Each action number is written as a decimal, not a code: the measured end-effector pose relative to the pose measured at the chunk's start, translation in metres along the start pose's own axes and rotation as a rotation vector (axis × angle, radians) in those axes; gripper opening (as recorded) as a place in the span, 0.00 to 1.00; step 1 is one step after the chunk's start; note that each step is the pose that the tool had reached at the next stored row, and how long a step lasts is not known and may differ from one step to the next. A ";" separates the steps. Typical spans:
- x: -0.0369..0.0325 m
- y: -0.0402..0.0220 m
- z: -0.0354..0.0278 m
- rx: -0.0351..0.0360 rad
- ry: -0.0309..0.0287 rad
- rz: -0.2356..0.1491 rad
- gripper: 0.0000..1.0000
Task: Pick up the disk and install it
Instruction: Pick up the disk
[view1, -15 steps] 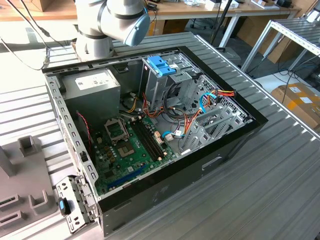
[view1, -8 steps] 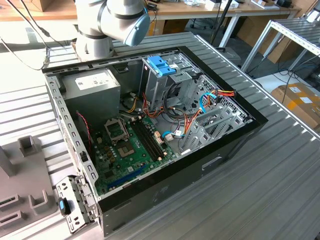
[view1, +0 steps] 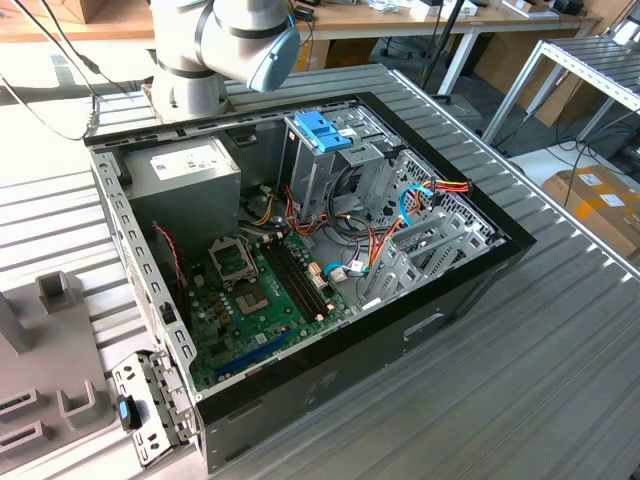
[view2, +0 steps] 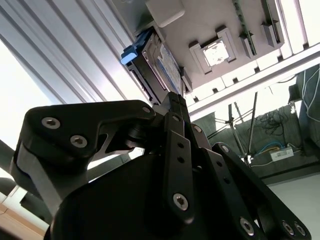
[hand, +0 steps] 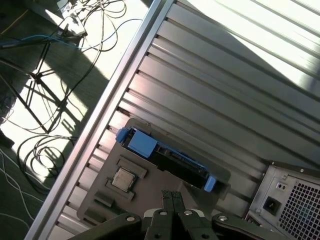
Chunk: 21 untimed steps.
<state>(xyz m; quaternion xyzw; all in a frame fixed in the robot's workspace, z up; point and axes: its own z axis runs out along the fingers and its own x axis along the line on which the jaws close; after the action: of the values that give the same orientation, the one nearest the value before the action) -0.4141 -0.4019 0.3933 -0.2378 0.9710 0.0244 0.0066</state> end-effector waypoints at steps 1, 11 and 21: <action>0.0000 0.0000 0.0000 -0.0002 0.0003 -0.007 0.11; 0.0000 0.0000 0.0000 -0.0009 0.0016 -0.037 0.11; 0.0000 0.0000 0.0000 -0.0017 0.0030 -0.067 0.11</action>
<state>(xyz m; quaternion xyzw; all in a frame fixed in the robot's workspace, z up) -0.4141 -0.4019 0.3933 -0.2704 0.9624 0.0247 0.0058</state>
